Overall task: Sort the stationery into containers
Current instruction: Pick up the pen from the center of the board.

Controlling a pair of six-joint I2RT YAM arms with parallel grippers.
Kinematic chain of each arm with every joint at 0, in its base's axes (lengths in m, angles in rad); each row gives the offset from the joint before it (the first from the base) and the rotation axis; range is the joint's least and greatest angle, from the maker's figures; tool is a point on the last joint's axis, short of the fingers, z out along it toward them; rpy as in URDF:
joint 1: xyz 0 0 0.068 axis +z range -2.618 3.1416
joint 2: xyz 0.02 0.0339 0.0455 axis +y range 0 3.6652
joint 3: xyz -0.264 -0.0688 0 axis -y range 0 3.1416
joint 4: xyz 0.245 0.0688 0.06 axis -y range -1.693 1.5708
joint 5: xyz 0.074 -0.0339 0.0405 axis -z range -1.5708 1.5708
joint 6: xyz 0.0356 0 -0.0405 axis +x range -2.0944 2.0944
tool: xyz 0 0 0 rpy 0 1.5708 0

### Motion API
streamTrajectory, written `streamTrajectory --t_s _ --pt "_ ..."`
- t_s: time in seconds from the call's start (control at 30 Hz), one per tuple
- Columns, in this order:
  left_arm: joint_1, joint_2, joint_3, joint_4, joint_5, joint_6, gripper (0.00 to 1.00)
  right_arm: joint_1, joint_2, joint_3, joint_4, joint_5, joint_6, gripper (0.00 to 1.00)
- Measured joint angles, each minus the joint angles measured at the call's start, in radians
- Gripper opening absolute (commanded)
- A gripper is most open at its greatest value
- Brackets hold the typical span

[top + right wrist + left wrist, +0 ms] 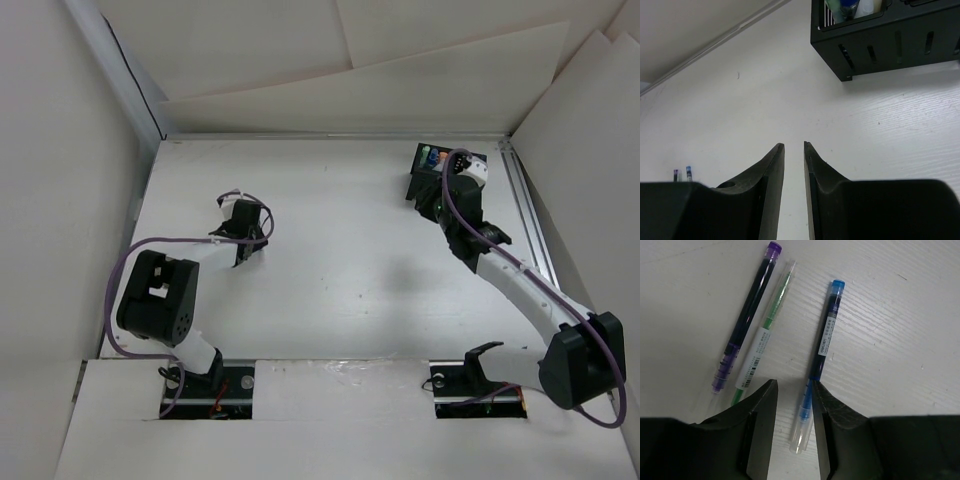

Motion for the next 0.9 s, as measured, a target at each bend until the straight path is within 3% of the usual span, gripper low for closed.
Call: streamTrajectory --t_s 0.57,0.63,0.9 --pt "-0.014 0.061 0.055 0.014 0.023 0.042 0.28 0.031 -0.016 0.000 0.000 -0.001 0.000 0.28" --pt "-0.027 0.069 0.066 0.013 0.018 0.047 0.24 0.036 -0.016 0.000 0.000 0.000 0.000 0.28" --pt "-0.042 0.044 0.031 0.044 0.035 0.060 0.26 0.050 -0.014 0.000 0.001 0.000 -0.007 0.28"
